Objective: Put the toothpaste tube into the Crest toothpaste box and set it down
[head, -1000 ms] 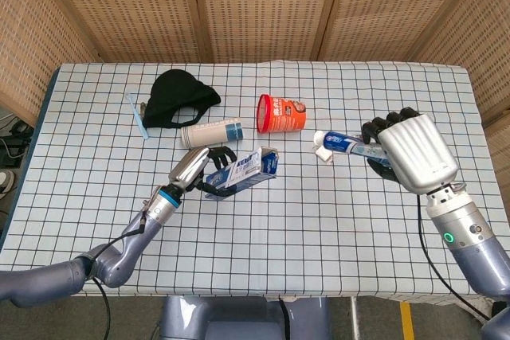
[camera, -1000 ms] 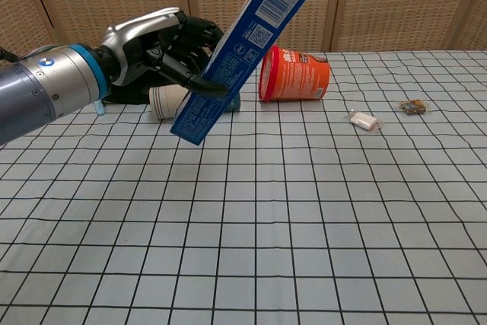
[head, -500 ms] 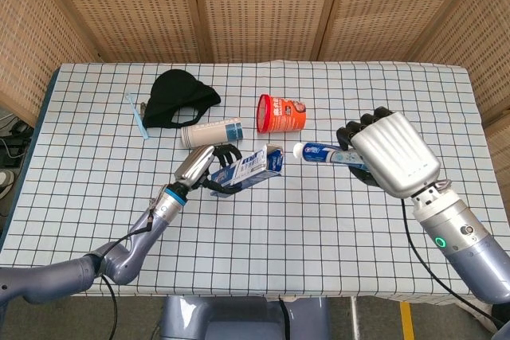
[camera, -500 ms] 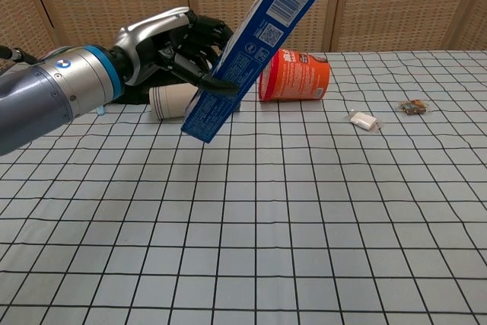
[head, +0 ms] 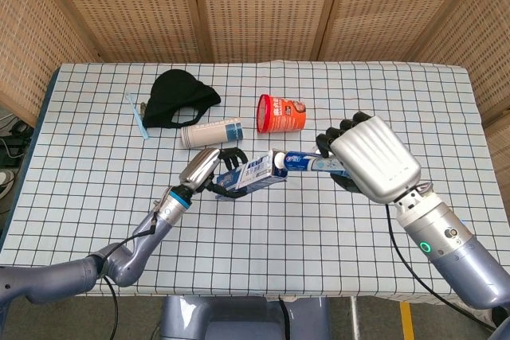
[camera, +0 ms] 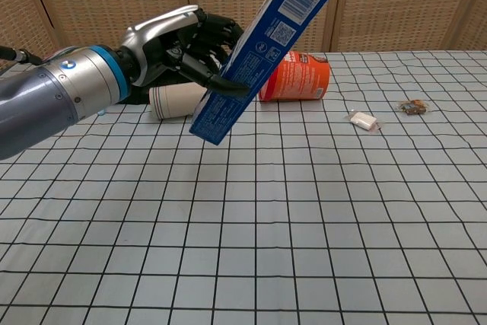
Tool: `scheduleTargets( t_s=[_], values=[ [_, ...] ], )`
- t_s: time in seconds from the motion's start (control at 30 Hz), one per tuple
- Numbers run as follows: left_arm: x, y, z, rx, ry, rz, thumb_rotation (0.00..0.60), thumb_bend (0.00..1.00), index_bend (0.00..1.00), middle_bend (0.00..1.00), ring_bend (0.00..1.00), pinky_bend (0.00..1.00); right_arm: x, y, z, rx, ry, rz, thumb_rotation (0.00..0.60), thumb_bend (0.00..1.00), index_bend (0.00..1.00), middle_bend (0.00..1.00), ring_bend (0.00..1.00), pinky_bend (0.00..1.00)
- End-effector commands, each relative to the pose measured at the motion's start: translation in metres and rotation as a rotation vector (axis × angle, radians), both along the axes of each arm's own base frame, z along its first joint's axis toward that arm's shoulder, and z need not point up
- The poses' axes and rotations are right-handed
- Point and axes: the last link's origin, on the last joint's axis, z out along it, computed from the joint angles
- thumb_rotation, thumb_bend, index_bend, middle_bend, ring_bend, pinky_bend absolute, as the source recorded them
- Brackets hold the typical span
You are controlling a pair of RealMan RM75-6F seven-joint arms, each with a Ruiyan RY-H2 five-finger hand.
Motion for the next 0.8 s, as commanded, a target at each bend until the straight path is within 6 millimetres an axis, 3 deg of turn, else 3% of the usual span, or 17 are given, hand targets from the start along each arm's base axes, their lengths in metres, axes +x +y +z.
scheduleTargets(
  t_s=[0.03, 0.53, 0.8],
  values=[
    [0.006, -0.003, 0.002, 0.004, -0.012, -0.017, 0.600, 0.09, 0.53, 0.46, 0.46, 0.47, 0.002, 0.002, -0.004, 0.022, 0.023, -0.003, 0.600, 0.64, 0.67, 0.64, 0.55, 0.52],
    [0.005, -0.004, 0.002, 0.014, 0.002, -0.023, 0.600, 0.09, 0.53, 0.46, 0.46, 0.47, 0.000, 0.004, -0.017, 0.059, 0.086, 0.000, 0.600, 0.64, 0.67, 0.64, 0.55, 0.52],
    [0.011, -0.012, -0.007, -0.018, -0.037, -0.028, 0.600, 0.09, 0.53, 0.46, 0.46, 0.47, 0.002, -0.003, -0.037, 0.082, 0.115, 0.012, 0.600, 0.63, 0.67, 0.64, 0.55, 0.52]
  ],
)
